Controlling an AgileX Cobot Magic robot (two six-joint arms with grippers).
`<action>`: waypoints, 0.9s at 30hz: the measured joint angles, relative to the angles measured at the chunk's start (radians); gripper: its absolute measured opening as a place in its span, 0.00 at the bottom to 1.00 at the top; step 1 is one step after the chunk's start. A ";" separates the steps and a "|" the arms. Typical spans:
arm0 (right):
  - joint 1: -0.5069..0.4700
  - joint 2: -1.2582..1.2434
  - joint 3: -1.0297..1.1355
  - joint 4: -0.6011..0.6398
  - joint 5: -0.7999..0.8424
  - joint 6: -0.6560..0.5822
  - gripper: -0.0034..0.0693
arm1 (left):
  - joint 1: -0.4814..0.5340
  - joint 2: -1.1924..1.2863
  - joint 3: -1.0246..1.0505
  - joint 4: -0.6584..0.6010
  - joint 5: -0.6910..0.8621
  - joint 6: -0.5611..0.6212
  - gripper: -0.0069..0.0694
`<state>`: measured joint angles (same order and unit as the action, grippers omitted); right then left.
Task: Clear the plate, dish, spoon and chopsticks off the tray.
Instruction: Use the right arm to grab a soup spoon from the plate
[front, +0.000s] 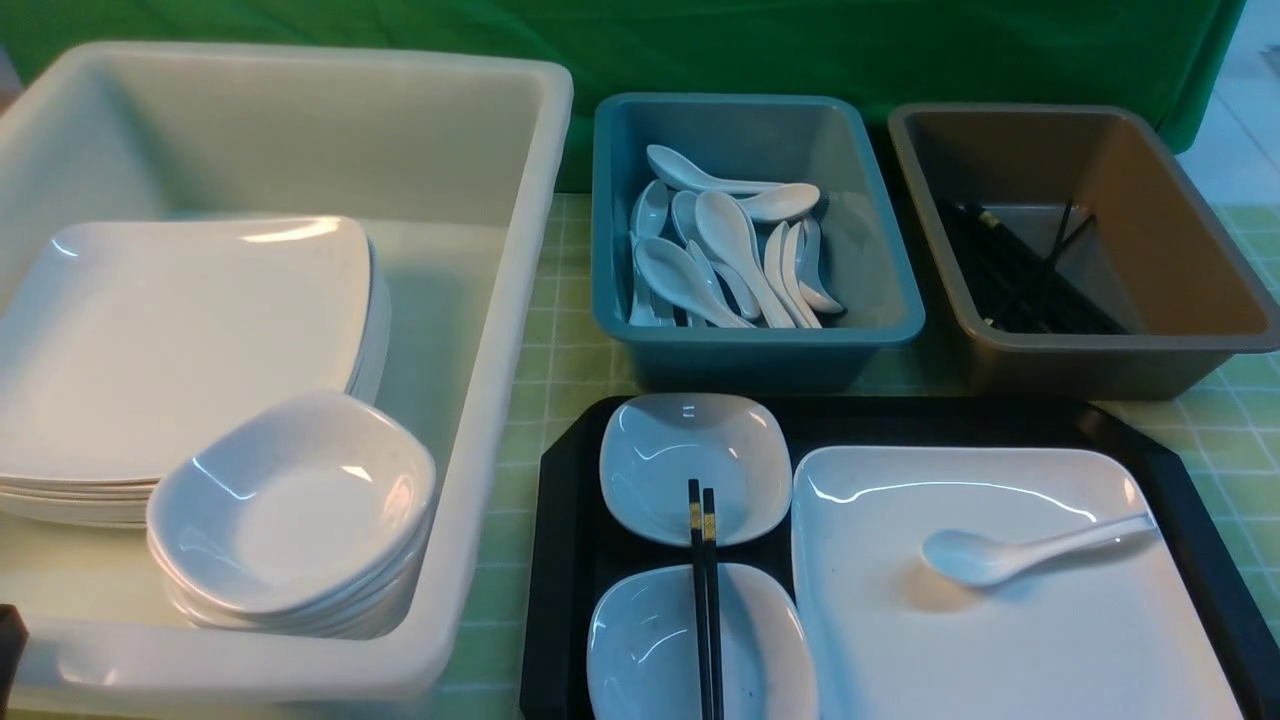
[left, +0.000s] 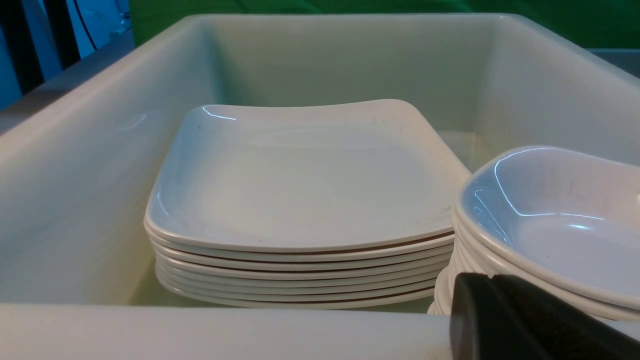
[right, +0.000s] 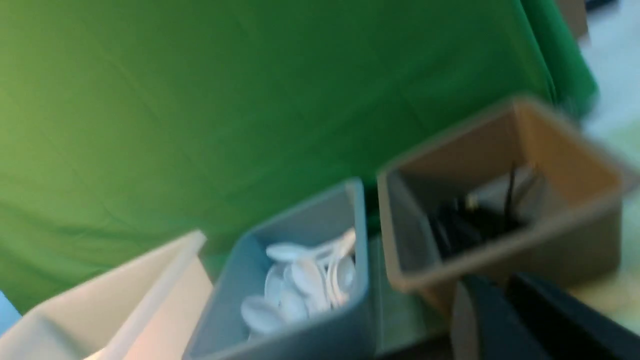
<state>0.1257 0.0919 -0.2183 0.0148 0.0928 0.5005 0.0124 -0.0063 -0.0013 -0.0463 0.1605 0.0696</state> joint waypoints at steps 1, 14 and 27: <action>0.000 0.028 -0.038 0.000 0.020 -0.032 0.07 | 0.000 0.000 0.000 0.000 0.000 0.000 0.09; 0.000 0.631 -0.368 0.000 0.414 -0.161 0.20 | 0.000 0.000 0.000 0.000 0.000 -0.001 0.09; 0.000 1.337 -0.723 -0.007 0.654 -0.087 0.65 | 0.000 0.000 0.000 0.000 0.000 -0.001 0.09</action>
<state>0.1257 1.4293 -0.9413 0.0078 0.7464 0.4133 0.0124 -0.0063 -0.0013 -0.0463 0.1605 0.0687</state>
